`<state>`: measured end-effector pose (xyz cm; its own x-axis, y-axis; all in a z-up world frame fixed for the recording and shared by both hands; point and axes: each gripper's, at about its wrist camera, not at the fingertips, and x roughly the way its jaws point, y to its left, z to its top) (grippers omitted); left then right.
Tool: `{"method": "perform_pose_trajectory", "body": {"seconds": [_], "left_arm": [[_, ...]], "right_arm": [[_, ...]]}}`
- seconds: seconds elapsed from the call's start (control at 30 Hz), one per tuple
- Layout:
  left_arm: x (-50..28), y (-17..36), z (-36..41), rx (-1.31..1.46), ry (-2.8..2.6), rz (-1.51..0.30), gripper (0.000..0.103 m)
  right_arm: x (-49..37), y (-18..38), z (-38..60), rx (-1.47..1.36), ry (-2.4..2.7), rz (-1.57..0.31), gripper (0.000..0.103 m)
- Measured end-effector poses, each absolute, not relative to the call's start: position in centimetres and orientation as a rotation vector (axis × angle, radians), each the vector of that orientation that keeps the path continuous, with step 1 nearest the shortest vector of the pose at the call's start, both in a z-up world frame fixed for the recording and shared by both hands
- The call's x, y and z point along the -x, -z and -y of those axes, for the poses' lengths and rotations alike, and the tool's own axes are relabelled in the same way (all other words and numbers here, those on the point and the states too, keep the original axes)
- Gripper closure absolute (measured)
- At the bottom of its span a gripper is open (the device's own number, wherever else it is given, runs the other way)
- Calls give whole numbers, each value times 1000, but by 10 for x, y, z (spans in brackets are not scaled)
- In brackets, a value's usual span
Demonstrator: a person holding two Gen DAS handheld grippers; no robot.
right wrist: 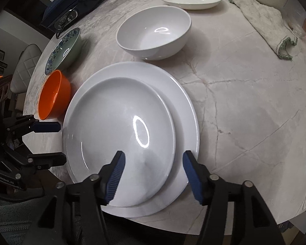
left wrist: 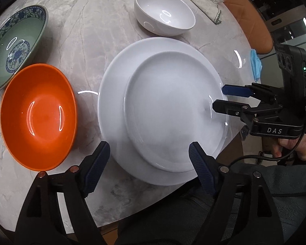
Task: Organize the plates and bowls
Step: 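Lower the second plate onto the first plate and open both grippers, then move both grippers toward the small white plate by the rice cooker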
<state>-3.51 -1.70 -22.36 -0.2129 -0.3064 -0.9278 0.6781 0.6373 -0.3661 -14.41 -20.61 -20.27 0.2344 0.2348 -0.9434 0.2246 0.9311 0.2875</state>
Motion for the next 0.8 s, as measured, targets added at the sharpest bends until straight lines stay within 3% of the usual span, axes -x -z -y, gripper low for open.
{"method": "perform_pose_trajectory", "body": {"seconds": [0.1, 0.2, 0.27, 0.53, 0.8], "left_arm": [[24, 205, 6, -249, 949, -1505, 23], [7, 181, -7, -126, 995, -1432, 22], [-3, 165, -14, -35, 1029, -1383, 4], [-61, 158, -5, 171, 943, -1435, 0], [-177, 141, 38, 32, 669, -1299, 1]], "right_arm": [[156, 194, 216, -465, 38, -1302, 33], [175, 182, 230, -548, 103, -1194, 23], [189, 179, 242, -633, 157, -1134, 15], [198, 175, 288, -771, 259, -1051, 15], [83, 150, 372, -747, 100, -996, 15]]}}
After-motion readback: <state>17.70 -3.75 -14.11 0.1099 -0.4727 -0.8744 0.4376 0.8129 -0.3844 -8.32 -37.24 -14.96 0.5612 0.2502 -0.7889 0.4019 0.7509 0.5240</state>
